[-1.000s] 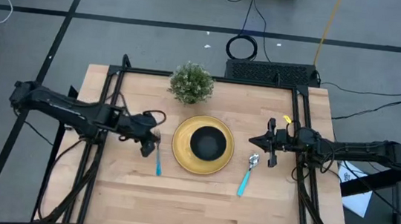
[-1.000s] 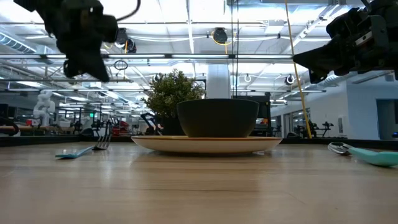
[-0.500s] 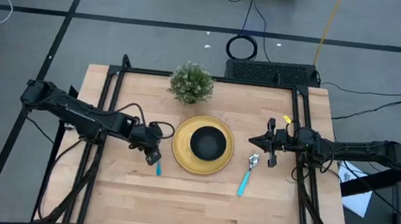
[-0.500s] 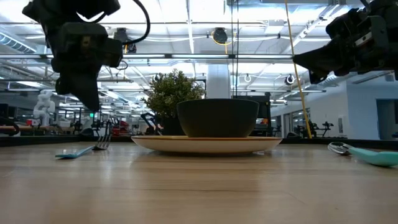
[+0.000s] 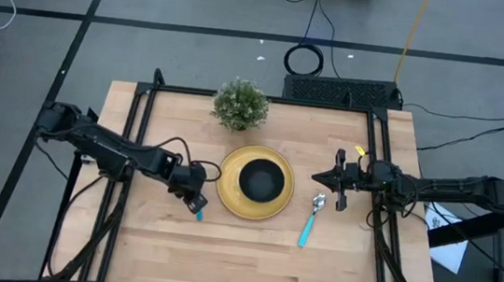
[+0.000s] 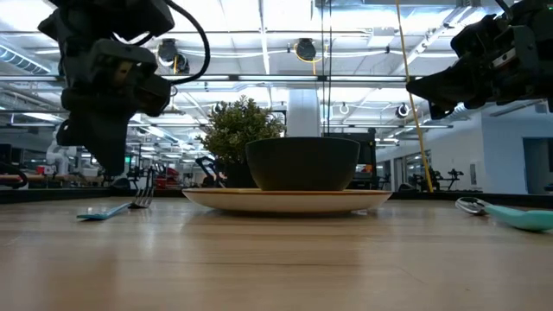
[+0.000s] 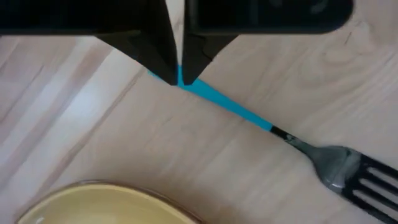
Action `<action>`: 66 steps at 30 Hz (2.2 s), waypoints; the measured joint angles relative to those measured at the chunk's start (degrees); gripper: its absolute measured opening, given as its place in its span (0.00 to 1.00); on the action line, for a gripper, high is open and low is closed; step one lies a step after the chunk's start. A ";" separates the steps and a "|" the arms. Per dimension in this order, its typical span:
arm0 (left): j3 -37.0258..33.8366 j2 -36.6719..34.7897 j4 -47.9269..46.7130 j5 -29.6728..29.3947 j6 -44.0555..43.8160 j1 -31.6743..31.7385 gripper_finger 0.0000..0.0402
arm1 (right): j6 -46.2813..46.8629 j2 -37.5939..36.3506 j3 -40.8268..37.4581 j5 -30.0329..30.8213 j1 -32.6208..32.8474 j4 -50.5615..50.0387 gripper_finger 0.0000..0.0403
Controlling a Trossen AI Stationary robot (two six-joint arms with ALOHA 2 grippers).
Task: Set table place
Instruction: Put the blue fork on the yellow plate to the left of the black bowl
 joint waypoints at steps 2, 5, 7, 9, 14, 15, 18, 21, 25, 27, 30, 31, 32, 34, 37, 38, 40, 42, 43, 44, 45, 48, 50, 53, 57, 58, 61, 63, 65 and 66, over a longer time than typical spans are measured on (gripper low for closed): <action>0.00 -0.02 0.29 0.00 -0.25 0.41 0.13 | -0.02 0.06 0.00 0.00 0.00 0.04 0.00; 0.00 -0.02 0.19 0.02 -0.63 0.91 0.23 | -0.01 0.08 0.00 -0.01 0.00 0.04 0.00; 0.00 -0.02 0.21 -0.06 -0.69 0.97 0.29 | 0.00 0.08 0.00 0.00 0.00 0.04 0.00; 0.00 0.02 0.22 -0.44 -2.08 1.00 0.34 | 0.01 0.08 0.00 0.00 0.00 0.04 0.00; 0.00 1.99 -0.65 0.19 -6.92 2.62 0.43 | 0.42 0.08 0.00 0.00 0.00 0.05 0.00; 0.00 2.91 -0.43 0.38 -7.13 2.84 0.44 | 0.42 0.08 0.00 -0.01 0.00 0.04 0.00; -0.04 5.77 -1.30 2.34 -7.37 3.84 0.44 | 0.42 0.06 0.00 -0.02 0.00 0.06 0.00; 0.02 8.33 -1.23 4.06 -7.16 4.79 0.43 | 0.42 0.08 0.00 0.00 0.00 0.06 0.00; 0.19 9.78 -0.90 5.60 -6.47 6.06 0.41 | 0.42 0.11 0.00 0.00 0.00 0.08 0.00; 0.13 9.84 -0.70 6.13 -5.99 6.80 0.40 | 0.42 0.13 0.00 0.00 0.00 0.04 0.00; 0.13 9.86 -0.55 6.62 -5.96 7.81 0.40 | 0.42 0.11 0.00 -0.01 0.00 0.04 0.00; 0.11 9.87 -0.48 6.84 -5.96 8.06 0.40 | 0.42 0.11 0.00 -0.01 0.00 0.04 0.00; 0.09 9.88 -0.35 6.99 -5.96 8.28 0.40 | 0.42 0.11 0.00 0.00 0.00 0.06 0.00; 0.01 9.90 0.33 7.23 -5.96 8.66 0.40 | 0.41 0.11 0.00 0.00 0.00 0.04 0.00; -0.04 9.95 2.37 7.26 -6.01 9.10 0.40 | 0.42 0.11 0.00 0.00 0.00 0.04 0.00; 0.07 9.97 2.72 7.23 -6.09 9.26 0.40 | 0.41 0.11 0.00 0.00 0.00 0.06 0.00; 0.56 10.13 3.52 6.51 -6.02 9.48 0.40 | 0.40 0.11 0.00 0.00 -0.01 0.05 0.00; 0.71 10.27 5.67 5.18 -5.93 9.77 0.40 | 0.42 0.11 0.00 0.00 0.00 0.06 0.00; 0.86 10.32 6.70 4.01 -5.77 9.89 0.40 | 0.42 0.11 0.00 0.00 0.00 0.06 0.00; 1.01 10.29 7.00 3.71 -5.74 9.99 0.40 | 0.42 0.12 0.00 0.00 0.00 0.04 0.00; 1.01 10.21 6.54 3.30 -5.72 10.00 0.40 | 0.42 0.11 0.00 0.00 0.00 0.06 0.00; 0.96 10.79 5.65 3.42 -6.42 9.78 0.40 | 0.64 0.11 0.00 0.00 -0.01 0.05 0.00; 1.14 11.65 5.36 4.18 -6.72 9.93 0.40 | 0.82 0.13 0.00 -0.01 -0.01 0.05 0.00; 1.31 13.75 5.35 5.28 -6.92 9.93 0.40 | 0.81 0.13 0.00 0.00 0.00 0.03 0.00; 1.18 14.45 7.46 6.62 -5.54 9.73 0.40 | 0.81 0.20 0.00 0.00 -0.01 -0.05 0.00; 1.13 14.10 7.96 6.28 -5.44 9.56 0.40 | 0.81 0.22 0.01 -0.01 0.00 -0.16 0.00; 0.88 12.96 8.85 4.84 -5.82 8.92 0.40 | 0.81 0.24 0.00 0.00 0.00 -0.18 0.00; 1.12 12.74 9.09 4.73 -6.47 8.56 0.40 | 0.81 0.24 0.00 0.00 0.00 -0.18 0.00; 2.35 12.95 9.06 4.57 -6.07 7.97 0.40 | 0.81 0.24 0.01 0.00 0.00 -0.18 0.00; 3.28 13.53 9.24 4.55 -5.49 7.59 0.40 | 0.81 0.24 0.00 0.00 -0.01 -0.18 0.00</action>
